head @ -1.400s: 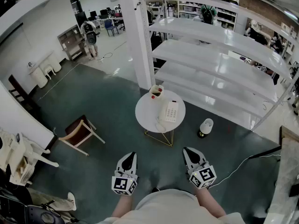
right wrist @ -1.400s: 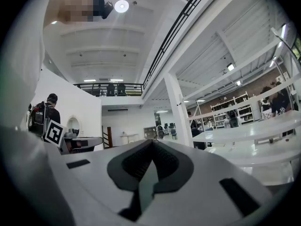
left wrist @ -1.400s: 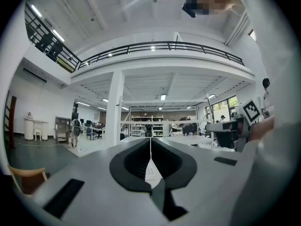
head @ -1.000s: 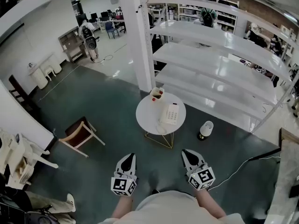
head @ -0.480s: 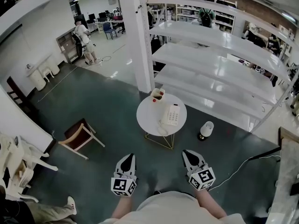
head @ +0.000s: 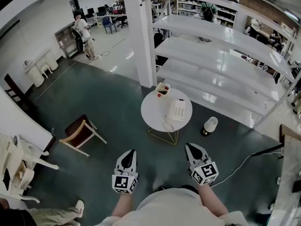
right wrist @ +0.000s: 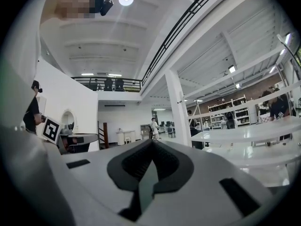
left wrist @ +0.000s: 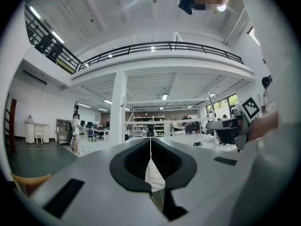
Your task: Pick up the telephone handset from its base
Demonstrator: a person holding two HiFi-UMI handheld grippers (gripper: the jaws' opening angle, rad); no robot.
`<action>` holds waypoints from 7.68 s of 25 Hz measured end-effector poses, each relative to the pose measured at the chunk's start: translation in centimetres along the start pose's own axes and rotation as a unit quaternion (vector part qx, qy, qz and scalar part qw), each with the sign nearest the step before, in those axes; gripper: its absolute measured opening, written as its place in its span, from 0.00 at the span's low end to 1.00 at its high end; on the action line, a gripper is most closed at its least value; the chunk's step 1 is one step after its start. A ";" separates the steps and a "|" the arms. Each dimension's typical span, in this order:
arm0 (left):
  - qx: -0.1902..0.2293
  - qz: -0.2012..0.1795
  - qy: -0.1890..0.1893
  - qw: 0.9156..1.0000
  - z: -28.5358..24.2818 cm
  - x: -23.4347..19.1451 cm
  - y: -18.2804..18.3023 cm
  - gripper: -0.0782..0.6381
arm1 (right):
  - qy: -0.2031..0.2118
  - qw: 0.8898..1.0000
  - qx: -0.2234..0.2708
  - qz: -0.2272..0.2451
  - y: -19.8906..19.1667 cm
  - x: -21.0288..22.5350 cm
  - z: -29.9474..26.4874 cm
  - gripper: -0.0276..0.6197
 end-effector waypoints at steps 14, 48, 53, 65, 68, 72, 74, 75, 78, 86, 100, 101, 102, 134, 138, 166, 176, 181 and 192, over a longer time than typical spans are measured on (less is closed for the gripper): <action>0.000 0.001 0.014 1.000 -1.1 -3.5 0.0 0.14 | -0.003 1.000 -0.003 -0.006 0.9 0.2 -4.1 0.05; 0.001 0.020 0.054 0.998 -30.8 -18.1 8.3 0.14 | 0.058 0.998 -0.015 -0.002 10.6 18.0 -33.5 0.05; -0.001 0.019 0.035 0.999 -32.4 -20.4 9.0 0.14 | 0.041 0.999 -0.012 -0.012 11.5 18.0 -35.6 0.05; -0.011 0.018 0.010 1.000 -33.4 -24.8 9.1 0.14 | 0.028 0.999 -0.022 -0.015 12.0 15.9 -38.2 0.05; -0.011 0.021 0.004 1.000 -33.9 -25.0 8.9 0.14 | 0.027 0.999 -0.028 -0.023 11.5 16.0 -38.6 0.05; -0.010 0.025 0.001 1.000 -34.0 -25.3 8.8 0.14 | 0.026 0.999 -0.037 -0.027 11.0 15.8 -39.1 0.05; -0.011 0.027 0.001 1.000 -33.9 -25.4 8.7 0.14 | 0.024 0.998 -0.043 -0.026 10.6 15.8 -39.1 0.05; -0.012 0.028 0.002 1.000 -33.9 -25.5 8.7 0.14 | 0.022 0.998 -0.047 -0.026 10.4 15.8 -39.1 0.05; -0.014 0.028 0.004 0.999 -33.7 -25.6 8.6 0.14 | 0.018 0.998 -0.057 -0.031 9.3 15.9 -39.3 0.05; -0.022 0.031 0.007 0.999 -33.4 -25.7 8.0 0.14 | 0.004 0.995 -0.088 -0.043 6.3 16.4 -39.2 0.06; -0.036 0.036 0.015 0.999 -32.7 -25.7 7.6 0.14 | -0.030 0.980 -0.184 -0.069 -1.6 17.9 -38.1 0.06; -0.037 0.037 0.015 0.999 -32.8 -25.6 7.6 0.14 | -0.030 0.979 -0.188 -0.073 -2.0 18.0 -38.1 0.08; -0.038 0.037 0.014 0.998 -32.8 -25.5 7.6 0.14 | -0.031 0.978 -0.191 -0.075 -2.3 18.1 -38.2 0.13; -0.067 0.051 0.034 0.996 -32.6 -25.2 7.2 0.14 | -0.083 0.930 -0.317 -0.166 -10.5 23.5 -42.2 0.54; -0.072 0.050 0.035 0.996 -32.6 -25.2 7.1 0.14 | -0.087 0.924 -0.327 -0.179 -11.3 24.1 -42.4 0.54; -0.106 0.055 0.067 0.991 -32.4 -25.5 6.1 0.14 | -0.142 0.865 -0.434 -0.206 -16.0 26.9 -46.7 0.51; -0.114 0.059 0.071 0.989 -32.4 -25.8 6.1 0.14 | -0.173 0.843 -0.462 -0.215 -16.8 27.3 -48.8 0.51; -0.113 0.058 0.071 0.989 -32.4 -25.9 6.2 0.14 | -0.188 0.836 -0.468 -0.216 -16.9 27.8 -49.3 0.50; -0.113 0.063 0.078 0.989 -31.7 -26.2 5.8 0.14 | -0.210 0.830 -0.463 -0.231 -17.0 27.6 -49.4 0.45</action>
Point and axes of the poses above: the fingertips, and each gripper's own axes: z backward along the fingers, x to its right, y out of its top, the point moved 8 cm from there along z, backward along the fingers, and after that the axes turned 14 degrees about -x, right-handed, at the moved point
